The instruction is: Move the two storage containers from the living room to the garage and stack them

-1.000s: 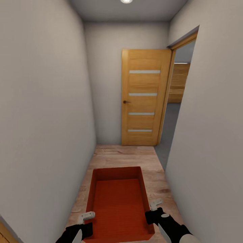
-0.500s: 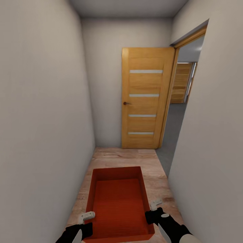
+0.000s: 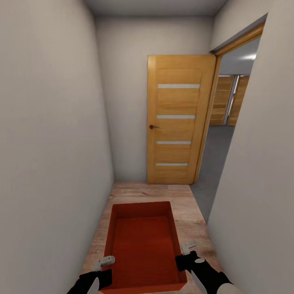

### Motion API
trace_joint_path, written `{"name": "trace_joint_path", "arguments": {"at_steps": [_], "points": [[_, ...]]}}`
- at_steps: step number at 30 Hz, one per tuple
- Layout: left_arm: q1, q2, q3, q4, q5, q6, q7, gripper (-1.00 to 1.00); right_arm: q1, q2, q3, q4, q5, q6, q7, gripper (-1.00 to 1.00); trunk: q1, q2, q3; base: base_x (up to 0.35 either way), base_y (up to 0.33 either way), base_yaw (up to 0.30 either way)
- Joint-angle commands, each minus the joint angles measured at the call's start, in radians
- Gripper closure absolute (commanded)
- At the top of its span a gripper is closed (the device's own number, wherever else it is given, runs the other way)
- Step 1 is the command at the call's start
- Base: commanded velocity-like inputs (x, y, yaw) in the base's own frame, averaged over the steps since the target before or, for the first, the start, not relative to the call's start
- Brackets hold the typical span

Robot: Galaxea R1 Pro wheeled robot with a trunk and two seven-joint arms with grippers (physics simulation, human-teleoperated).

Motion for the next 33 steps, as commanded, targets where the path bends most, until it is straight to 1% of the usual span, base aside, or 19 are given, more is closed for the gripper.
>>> {"name": "trace_joint_path", "arguments": {"at_steps": [1,33], "points": [[0.000,-0.001,0.001,-0.003,-0.026,-0.008,0.012,1.00,0.000,0.035,-0.009,0.000,0.003,0.006,0.032,1.00,0.001,-0.001,-0.001,0.323,0.000,0.000],[0.001,-0.002,0.001,-0.003,-0.026,-0.008,0.013,1.00,0.000,0.035,-0.008,0.001,0.003,0.006,0.022,1.00,0.001,-0.001,-0.001,0.323,0.000,0.000]]}}
